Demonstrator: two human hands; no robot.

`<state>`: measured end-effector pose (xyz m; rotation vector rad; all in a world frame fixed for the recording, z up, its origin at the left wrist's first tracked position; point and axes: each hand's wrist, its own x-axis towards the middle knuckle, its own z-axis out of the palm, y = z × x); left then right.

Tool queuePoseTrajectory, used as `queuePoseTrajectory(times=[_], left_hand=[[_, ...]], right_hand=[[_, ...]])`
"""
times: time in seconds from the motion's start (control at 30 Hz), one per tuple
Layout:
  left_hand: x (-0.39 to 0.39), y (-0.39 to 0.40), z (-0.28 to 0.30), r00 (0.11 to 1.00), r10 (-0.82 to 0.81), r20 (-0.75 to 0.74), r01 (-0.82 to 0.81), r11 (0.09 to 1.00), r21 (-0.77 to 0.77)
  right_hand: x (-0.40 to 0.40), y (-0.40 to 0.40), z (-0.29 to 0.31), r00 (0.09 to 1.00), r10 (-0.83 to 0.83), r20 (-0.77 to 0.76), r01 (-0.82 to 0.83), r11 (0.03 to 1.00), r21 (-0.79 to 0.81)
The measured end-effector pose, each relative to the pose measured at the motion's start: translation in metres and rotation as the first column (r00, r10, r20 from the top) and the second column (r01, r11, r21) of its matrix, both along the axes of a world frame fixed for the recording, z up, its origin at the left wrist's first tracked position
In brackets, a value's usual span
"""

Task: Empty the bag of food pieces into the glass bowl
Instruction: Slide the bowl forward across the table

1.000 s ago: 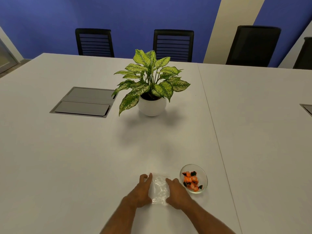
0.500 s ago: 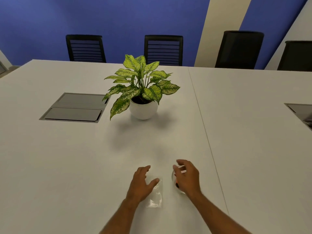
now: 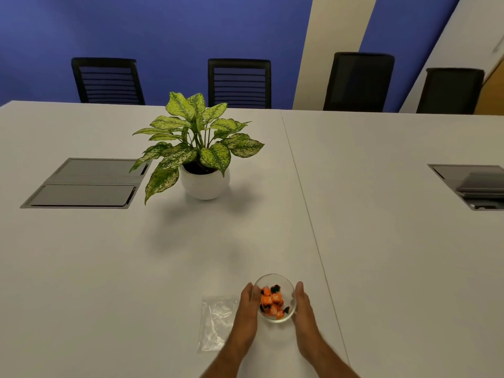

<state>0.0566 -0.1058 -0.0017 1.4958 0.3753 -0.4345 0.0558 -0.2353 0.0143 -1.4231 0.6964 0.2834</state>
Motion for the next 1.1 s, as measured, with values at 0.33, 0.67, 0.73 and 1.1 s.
queuePoseTrajectory(times=[0.33, 0.67, 0.73, 1.1], left_hand=[[0.004, -0.013, -0.004, 0.989, 0.126, -0.073, -0.134, 0.983, -0.125], [0.025, -0.025, 0.002, 0.984, 0.16, -0.084, -0.173, 0.967, -0.186], [0.039, -0.028, 0.007, 0.985, 0.162, -0.061, -0.171, 0.966, -0.196], [0.165, -0.046, 0.056, 0.994, 0.104, 0.013, -0.1, 0.976, -0.192]], right_hand=[[0.004, 0.003, 0.001, 0.999, -0.013, -0.03, 0.017, 0.989, 0.144], [0.024, -0.001, 0.011, 1.0, -0.008, 0.003, 0.008, 0.985, 0.171], [0.038, -0.005, 0.017, 1.0, -0.006, 0.03, 0.001, 0.986, 0.168], [0.165, -0.026, 0.05, 0.99, -0.023, 0.139, 0.002, 0.989, 0.146]])
